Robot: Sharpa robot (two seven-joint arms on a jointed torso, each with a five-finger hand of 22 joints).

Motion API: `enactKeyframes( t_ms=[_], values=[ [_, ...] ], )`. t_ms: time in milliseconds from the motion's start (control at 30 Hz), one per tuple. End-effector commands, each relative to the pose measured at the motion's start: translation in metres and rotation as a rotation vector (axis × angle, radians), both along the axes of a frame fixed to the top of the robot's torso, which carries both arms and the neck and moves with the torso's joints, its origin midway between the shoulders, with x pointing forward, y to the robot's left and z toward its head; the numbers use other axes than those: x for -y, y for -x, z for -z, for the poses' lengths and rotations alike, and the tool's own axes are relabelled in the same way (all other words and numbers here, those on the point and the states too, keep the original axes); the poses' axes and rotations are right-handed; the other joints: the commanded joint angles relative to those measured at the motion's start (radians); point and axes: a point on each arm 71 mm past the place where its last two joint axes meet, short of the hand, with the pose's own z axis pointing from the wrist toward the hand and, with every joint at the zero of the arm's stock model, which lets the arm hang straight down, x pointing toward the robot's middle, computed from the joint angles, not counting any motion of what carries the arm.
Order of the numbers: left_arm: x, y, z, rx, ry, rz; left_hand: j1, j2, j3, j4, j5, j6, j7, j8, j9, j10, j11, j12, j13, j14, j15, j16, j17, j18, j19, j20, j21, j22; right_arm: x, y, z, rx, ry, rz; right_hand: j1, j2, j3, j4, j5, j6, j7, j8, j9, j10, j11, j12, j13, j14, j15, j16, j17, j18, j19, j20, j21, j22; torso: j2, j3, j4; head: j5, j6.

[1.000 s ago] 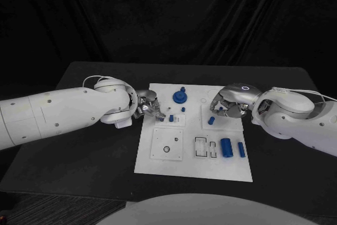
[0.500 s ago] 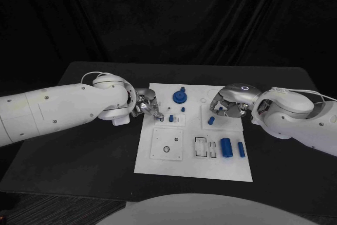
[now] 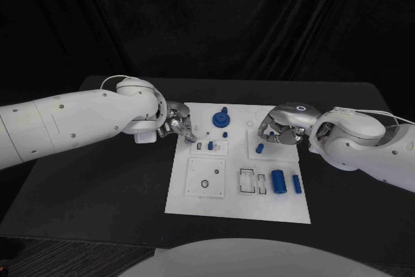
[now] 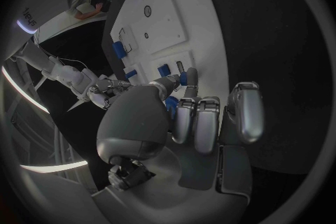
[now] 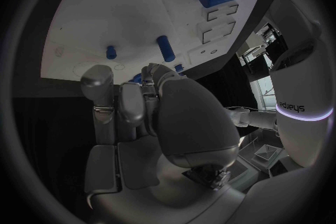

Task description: Assemble the parts on the task board

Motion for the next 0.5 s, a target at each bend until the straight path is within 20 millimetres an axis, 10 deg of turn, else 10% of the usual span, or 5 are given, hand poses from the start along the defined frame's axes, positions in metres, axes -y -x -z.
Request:
enactKeyframes(
  t_ms=[33, 500],
  values=[
    [0.0036, 0.0004, 0.0015, -0.055, -0.03, 0.053, 0.004, -0.004, 0.022, -0.014, -0.004, 0.001, -0.009, -0.002, 0.0, 0.054, 0.004, -0.003, 0.222, 0.104, 0.003, 0.003, 0.263, 0.014, -0.007, -0.001, -0.005, 0.184, 0.0005, -0.0002, 0.0009, 0.0, 0.004, 0.018, 0.007, -0.001, 0.005, -0.003, 0.007, 0.004, 0.001, -0.001, -0.001, -0.005, -0.002, -0.005, 0.046, 0.006, 0.002, -0.003, -0.001, 0.018, -0.003, -0.001, -0.003, 0.095, 0.001, -0.0002, 0.0, 0.001, 0.0],
    [0.0123, -0.0065, 0.0049, -0.113, -0.091, 0.091, 0.0, -0.009, 0.026, -0.018, -0.014, 0.002, -0.009, -0.004, -0.002, 0.052, 0.004, -0.005, 0.221, 0.104, 0.003, 0.003, 0.263, 0.016, -0.012, -0.001, -0.012, 0.182, -0.0008, -0.0002, 0.001, -0.002, 0.005, 0.016, 0.007, -0.001, 0.005, -0.003, 0.007, 0.004, 0.001, -0.001, -0.001, -0.005, -0.002, -0.005, 0.046, 0.006, 0.002, -0.003, -0.001, 0.018, -0.003, -0.001, -0.003, 0.095, 0.003, -0.0004, -0.001, 0.005, 0.0]
  ],
)
